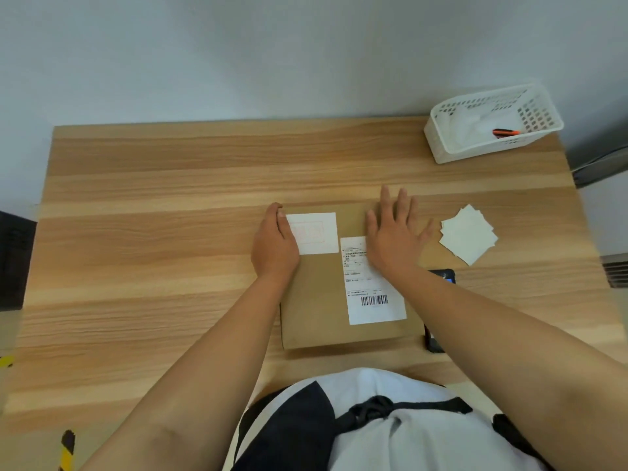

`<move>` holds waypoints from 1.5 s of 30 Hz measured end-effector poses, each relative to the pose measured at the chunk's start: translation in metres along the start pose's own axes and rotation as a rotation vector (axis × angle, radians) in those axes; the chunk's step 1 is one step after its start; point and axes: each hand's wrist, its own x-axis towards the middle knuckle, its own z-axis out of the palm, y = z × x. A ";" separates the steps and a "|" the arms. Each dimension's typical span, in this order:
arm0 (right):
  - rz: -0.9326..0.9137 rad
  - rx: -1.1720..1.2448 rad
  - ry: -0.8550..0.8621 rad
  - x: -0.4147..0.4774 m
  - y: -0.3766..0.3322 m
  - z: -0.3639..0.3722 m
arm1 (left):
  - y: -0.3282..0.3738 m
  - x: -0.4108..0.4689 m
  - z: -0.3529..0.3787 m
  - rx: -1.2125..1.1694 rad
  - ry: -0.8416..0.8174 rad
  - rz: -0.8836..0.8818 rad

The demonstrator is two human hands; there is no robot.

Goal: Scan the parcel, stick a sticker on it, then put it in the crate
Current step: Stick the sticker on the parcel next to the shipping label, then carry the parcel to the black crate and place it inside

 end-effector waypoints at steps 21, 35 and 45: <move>0.355 1.236 -0.305 -0.073 0.130 -0.058 | 0.003 -0.049 -0.062 -0.443 -0.148 -0.364; 0.254 1.165 -0.655 -0.076 0.139 -0.052 | 0.009 -0.131 -0.061 -0.414 -0.336 -0.550; 0.190 1.157 -0.717 -0.066 0.132 -0.036 | -0.001 -0.138 -0.051 -0.314 -0.290 -0.587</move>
